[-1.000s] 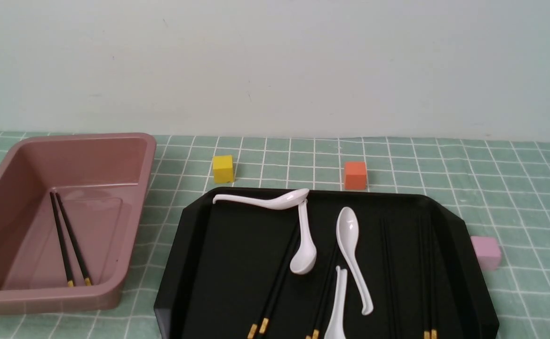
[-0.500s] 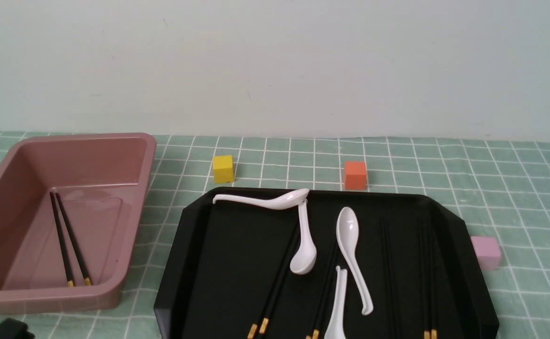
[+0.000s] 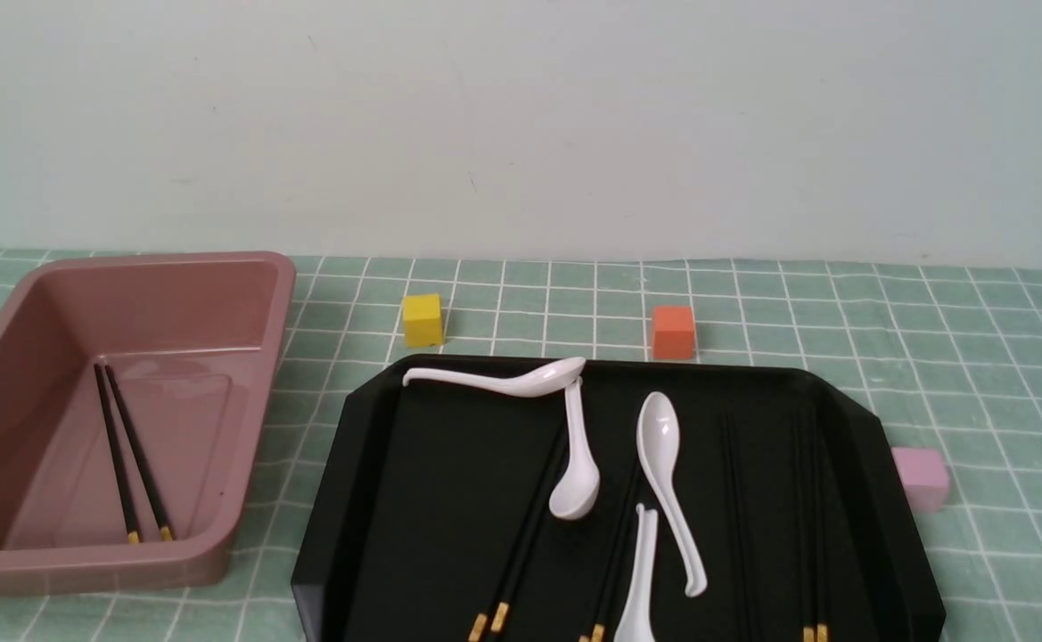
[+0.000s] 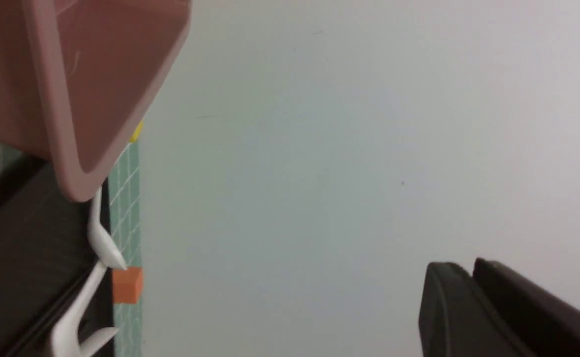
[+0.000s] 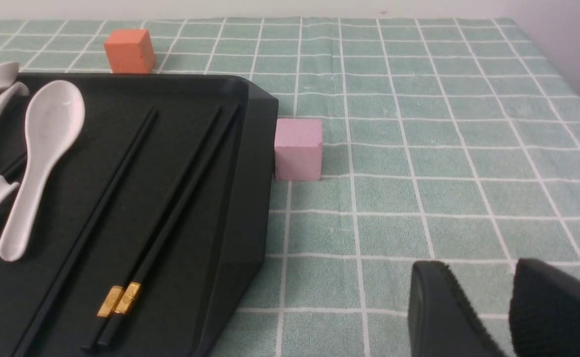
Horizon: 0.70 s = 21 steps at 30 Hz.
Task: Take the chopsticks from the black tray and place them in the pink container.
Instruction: 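Reach over to the black tray and grasp a pair of chopsticks with the left gripper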
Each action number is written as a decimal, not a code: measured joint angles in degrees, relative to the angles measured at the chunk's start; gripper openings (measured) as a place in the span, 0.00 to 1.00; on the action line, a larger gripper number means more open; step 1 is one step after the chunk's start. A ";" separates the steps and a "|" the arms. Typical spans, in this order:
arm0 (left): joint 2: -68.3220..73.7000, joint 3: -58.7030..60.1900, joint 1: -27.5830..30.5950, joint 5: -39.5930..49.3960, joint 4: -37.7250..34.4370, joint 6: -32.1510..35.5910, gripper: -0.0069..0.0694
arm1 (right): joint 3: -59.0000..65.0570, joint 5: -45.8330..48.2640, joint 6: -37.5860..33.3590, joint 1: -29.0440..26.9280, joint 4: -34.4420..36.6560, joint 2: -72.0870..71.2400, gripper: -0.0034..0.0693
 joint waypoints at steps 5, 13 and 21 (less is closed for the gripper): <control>0.00 -6.05 0.00 6.21 1.22 2.58 0.18 | 0.00 0.00 0.00 0.00 0.00 0.00 0.38; 21.73 -28.91 0.00 37.69 18.48 14.13 0.09 | 0.00 0.00 0.00 0.00 0.00 0.00 0.38; 55.06 -42.76 0.00 65.29 31.45 23.84 0.07 | 0.00 0.00 0.00 0.00 0.00 0.00 0.38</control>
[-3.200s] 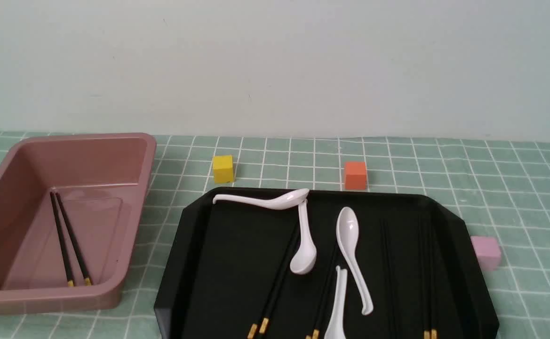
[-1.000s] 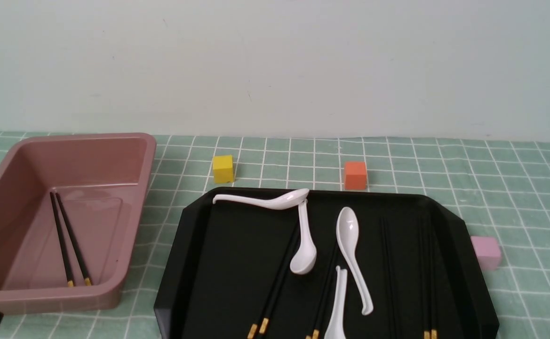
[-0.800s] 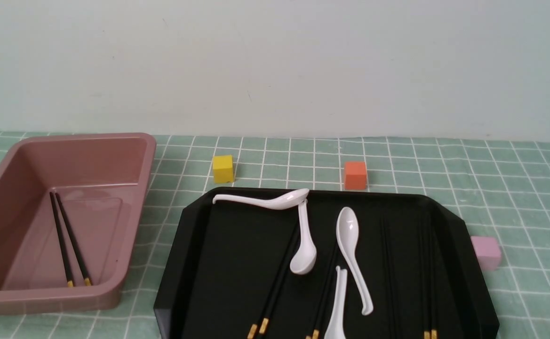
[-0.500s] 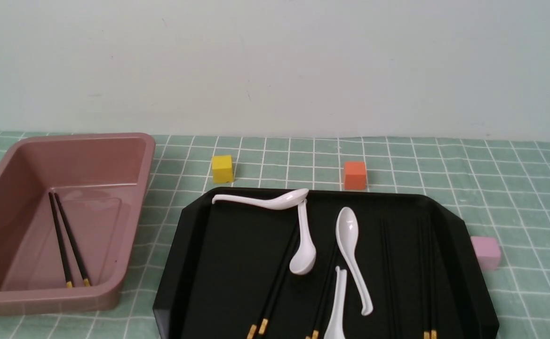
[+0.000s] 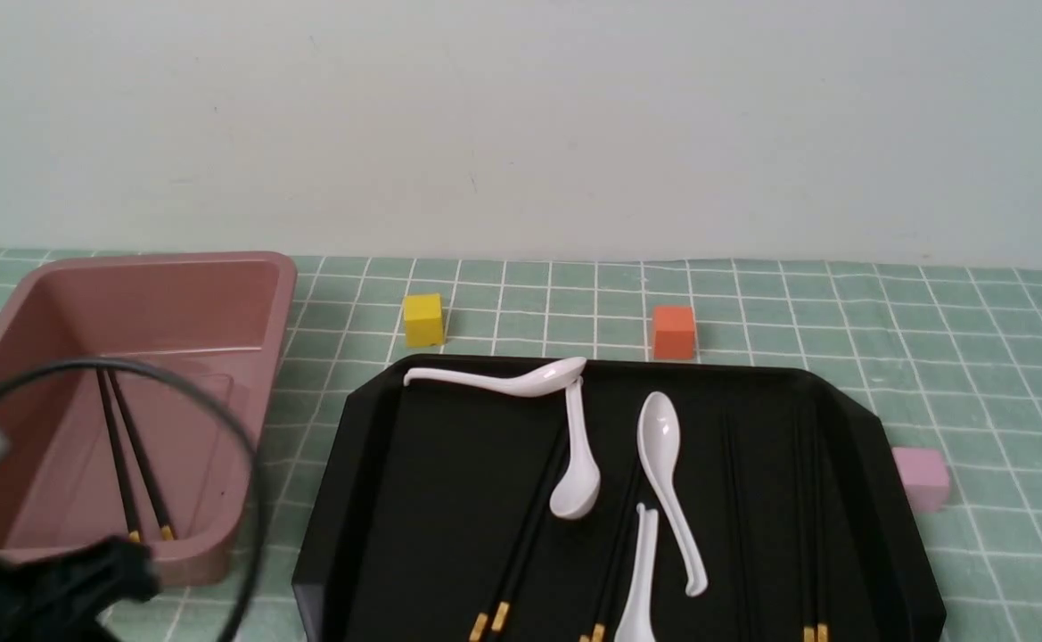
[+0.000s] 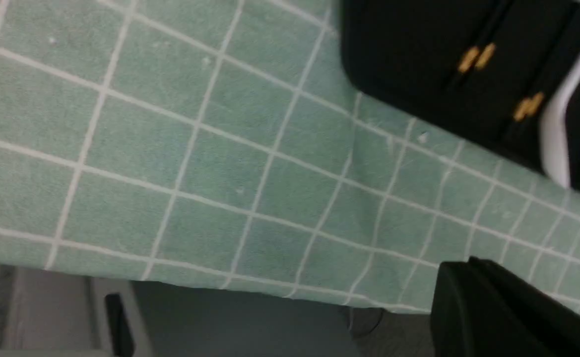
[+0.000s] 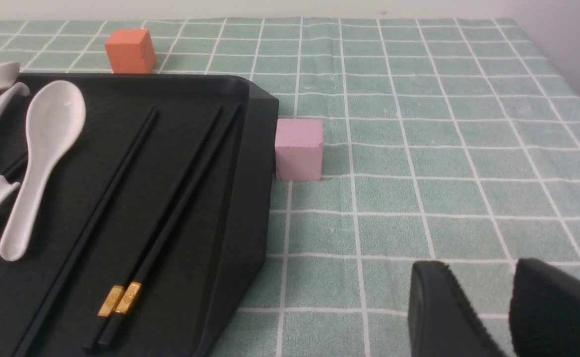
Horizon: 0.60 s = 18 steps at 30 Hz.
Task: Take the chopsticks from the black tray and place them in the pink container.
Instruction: 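Reach over to the black tray and grasp a pair of chopsticks with the left gripper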
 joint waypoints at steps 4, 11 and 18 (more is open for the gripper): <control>12.54 -4.35 -1.84 -0.20 -4.45 6.92 0.12 | 0.00 0.00 0.00 0.00 0.00 0.00 0.38; 24.92 -10.47 -14.45 -6.77 -3.51 8.12 0.42 | 0.00 0.00 0.00 0.00 0.00 0.00 0.38; 34.69 -18.39 -23.95 -10.61 5.73 3.08 0.55 | 0.00 0.00 0.00 0.00 -0.06 0.00 0.38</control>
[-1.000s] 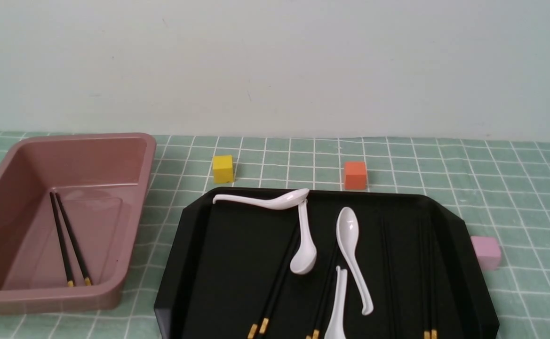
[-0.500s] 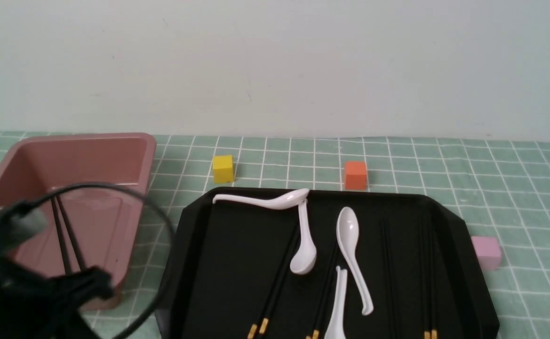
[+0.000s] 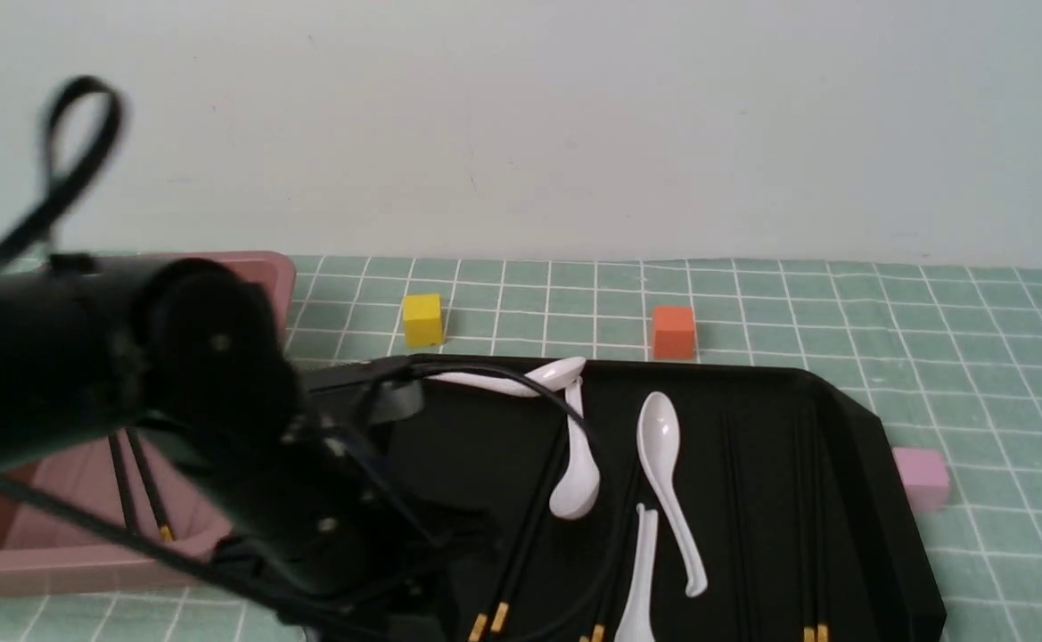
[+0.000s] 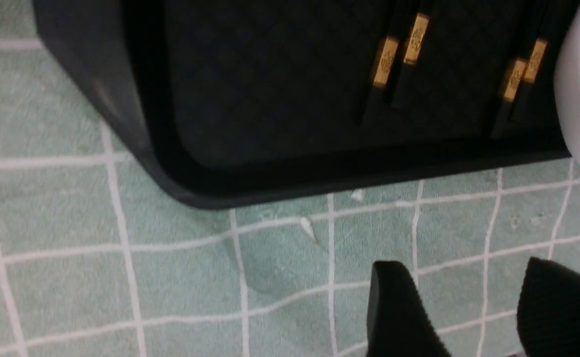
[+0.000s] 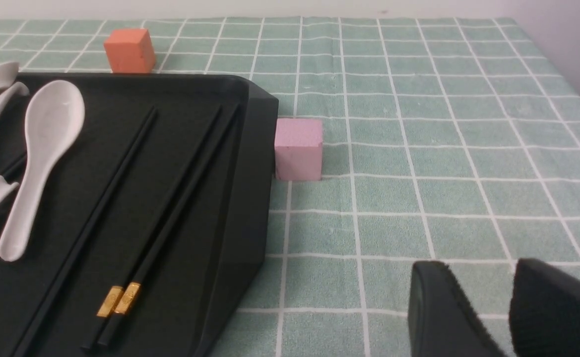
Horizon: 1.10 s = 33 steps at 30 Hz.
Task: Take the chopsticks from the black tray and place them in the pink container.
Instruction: 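Reach over to the black tray and grasp a pair of chopsticks with the left gripper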
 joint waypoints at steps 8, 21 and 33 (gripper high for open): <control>11.37 -10.48 -6.25 0.31 8.68 -2.00 0.54 | 0.00 0.00 0.00 0.00 0.00 0.00 0.38; 22.00 -17.61 -9.76 1.90 20.59 -2.00 0.54 | 0.00 0.00 0.00 0.00 0.00 0.00 0.38; 26.97 -18.09 -9.80 0.55 22.17 -2.07 0.54 | 0.00 0.00 0.00 0.00 0.00 0.00 0.38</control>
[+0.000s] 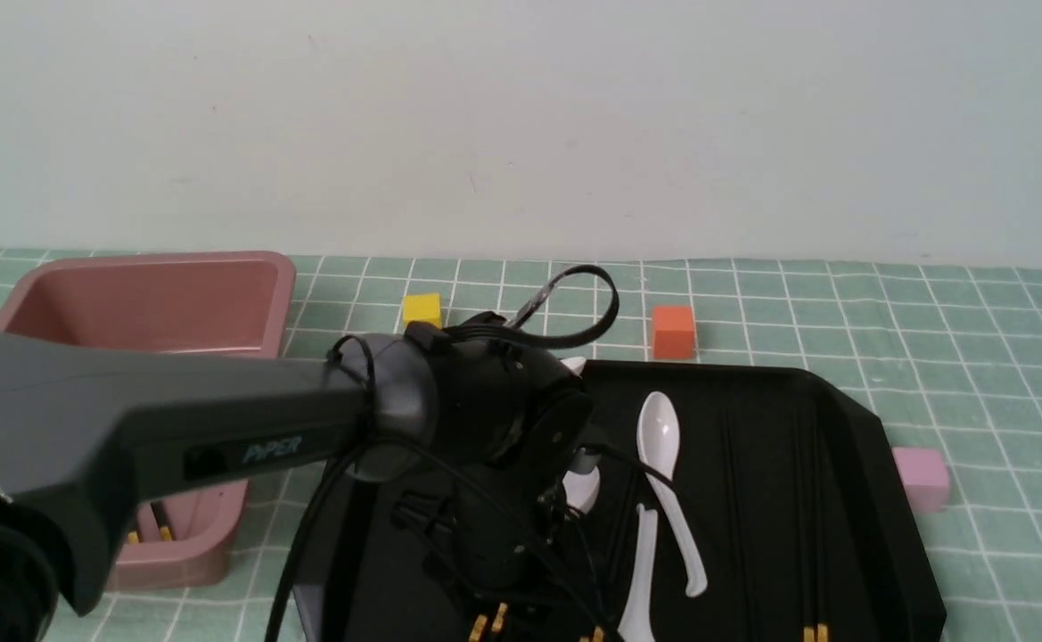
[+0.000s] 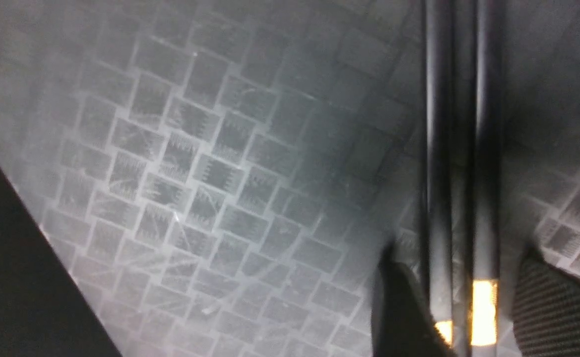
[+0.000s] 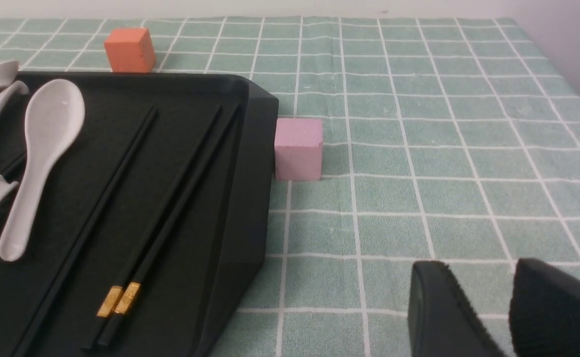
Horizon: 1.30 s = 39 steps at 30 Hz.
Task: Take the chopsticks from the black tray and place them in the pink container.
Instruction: 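Reach over to the black tray and grasp a pair of chopsticks with the left gripper, then place the chopsticks into the pink bin with the left gripper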
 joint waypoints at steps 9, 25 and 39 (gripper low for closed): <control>0.32 -0.33 -0.07 0.99 -0.72 -3.04 0.26 | 0.00 0.00 0.00 0.00 0.00 0.00 0.38; -13.96 0.35 1.33 10.39 0.50 -9.07 0.25 | 0.00 0.00 0.00 0.00 0.00 0.00 0.38; -31.06 4.21 33.78 19.01 -1.77 -9.05 0.25 | 0.00 0.00 0.00 0.00 0.06 0.00 0.38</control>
